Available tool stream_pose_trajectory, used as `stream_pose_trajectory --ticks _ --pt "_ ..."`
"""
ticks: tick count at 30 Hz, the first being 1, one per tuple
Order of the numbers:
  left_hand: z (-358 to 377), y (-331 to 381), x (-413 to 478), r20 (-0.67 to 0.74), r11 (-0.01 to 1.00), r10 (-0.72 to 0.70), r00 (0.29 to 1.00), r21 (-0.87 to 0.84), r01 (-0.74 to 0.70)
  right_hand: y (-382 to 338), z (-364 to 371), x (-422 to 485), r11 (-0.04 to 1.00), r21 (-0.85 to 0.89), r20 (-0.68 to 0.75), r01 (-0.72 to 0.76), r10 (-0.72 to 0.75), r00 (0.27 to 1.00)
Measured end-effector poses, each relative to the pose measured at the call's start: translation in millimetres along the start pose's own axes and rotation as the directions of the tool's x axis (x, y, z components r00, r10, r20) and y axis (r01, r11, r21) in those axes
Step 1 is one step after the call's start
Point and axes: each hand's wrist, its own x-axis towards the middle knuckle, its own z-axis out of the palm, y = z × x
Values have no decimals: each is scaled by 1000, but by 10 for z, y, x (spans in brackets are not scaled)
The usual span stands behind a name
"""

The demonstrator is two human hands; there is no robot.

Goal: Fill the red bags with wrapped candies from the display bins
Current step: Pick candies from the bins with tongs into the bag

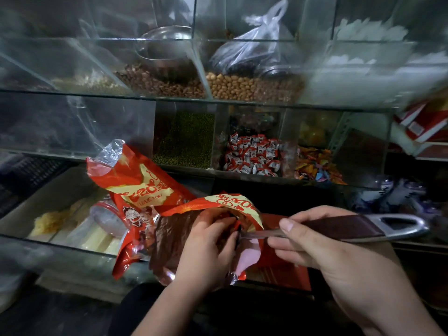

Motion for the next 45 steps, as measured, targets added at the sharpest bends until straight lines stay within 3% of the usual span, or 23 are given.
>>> stream_pose_trajectory --ticks 3,7,12,19,23,29,34,37,40,43,45 --pt "-59 51 -49 -123 998 60 991 -24 -64 -10 12 -38 995 47 -57 90 -87 995" --pt "-193 121 -49 -183 987 153 971 -12 -157 -90 33 -68 989 125 -34 81 -78 996" --pt "-454 354 85 -144 972 235 961 38 -232 -274 -12 -155 965 224 -52 136 -127 991" --pt "-400 929 906 -110 870 493 863 57 -490 -643 -336 -209 884 279 -307 375 -288 907" --pt "6 1178 1478 -41 813 583 812 15 -583 -708 -624 -49 859 313 -425 405 -255 868" --pt "830 1379 2098 40 795 606 795 -66 -603 -536 -978 332 827 356 -587 436 -166 793" --pt "1388 1396 2353 90 879 477 874 -75 -472 -281 -1041 754 841 289 -666 458 -168 727" --pt "1515 1401 2444 150 919 387 910 13 -393 -173 -1033 1015 877 120 -679 465 -269 683" --pt "1548 1408 2449 286 926 324 902 99 -365 -71 -1130 1208 861 -337 -583 380 -508 634" --pt "1523 1411 2417 327 910 340 882 123 -396 9 -1224 1249 638 -713 -286 291 -643 710" --pt "1482 1414 2401 327 915 349 878 81 -394 43 -1238 1185 522 -788 -179 325 -701 691"
